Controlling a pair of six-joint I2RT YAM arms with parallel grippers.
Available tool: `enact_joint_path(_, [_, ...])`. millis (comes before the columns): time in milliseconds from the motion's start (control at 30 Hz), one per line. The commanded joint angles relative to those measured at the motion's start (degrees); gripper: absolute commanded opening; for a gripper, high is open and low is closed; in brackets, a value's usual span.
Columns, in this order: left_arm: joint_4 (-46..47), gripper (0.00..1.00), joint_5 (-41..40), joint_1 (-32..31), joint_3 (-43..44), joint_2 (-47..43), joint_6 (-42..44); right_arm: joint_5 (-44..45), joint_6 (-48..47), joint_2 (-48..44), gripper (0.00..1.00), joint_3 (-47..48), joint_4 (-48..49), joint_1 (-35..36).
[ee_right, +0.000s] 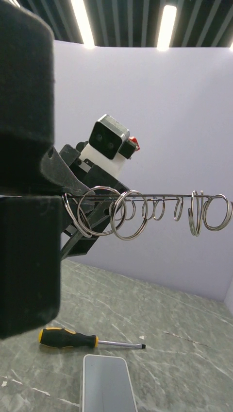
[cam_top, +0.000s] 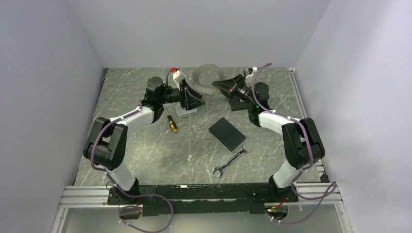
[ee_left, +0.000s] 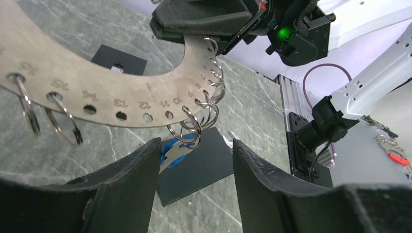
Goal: Remove the keys from the keyring
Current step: Pick up the key from the keyring.
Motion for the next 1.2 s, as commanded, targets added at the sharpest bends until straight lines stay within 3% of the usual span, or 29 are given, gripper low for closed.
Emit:
enact_joint_path(0, [7.4,0.6,2.0,-0.34,0.58,1.01,-1.17,0.57,1.23,-2.83,0.0,0.91,4.88,0.41])
enact_joint_path(133, [8.59,0.7,2.01,-0.34,0.54,1.86,-1.56,0.5,1.84,-2.89,0.0,0.7,5.74,0.84])
enact_joint_path(267, [8.41,0.7,1.73,-0.34,0.76,2.36,-1.22,0.08,1.88,-3.17,0.0,0.81,5.73,1.19])
enact_joint_path(367, [8.55,0.61,2.4,-0.34,0.91,2.41,-1.49,0.15,1.93,-3.24,0.0,0.84,5.89,1.4])
enact_joint_path(533, [7.68,0.3,3.52,-0.19,-0.15,0.4,-1.36,0.06,0.88,-3.05,0.0,0.81,4.63,0.91])
enact_joint_path(767, [8.52,0.13,5.76,0.31,-1.15,-1.39,-4.51,0.44,-0.14,-2.68,0.0,0.95,4.15,-0.54])
enact_joint_path(867, [9.26,0.01,5.87,0.6,-1.22,-1.74,-6.43,0.45,-0.6,-2.7,0.0,1.09,3.91,-1.1])
enact_joint_path(1067, [6.44,0.0,5.66,0.78,0.0,-2.52,-8.18,0.41,-1.53,-2.69,0.0,0.83,3.44,-1.63])
enact_joint_path(1167, [-0.25,0.0,4.9,1.13,2.09,-2.89,-6.6,0.33,-2.57,-2.77,0.0,0.77,3.37,-1.73])
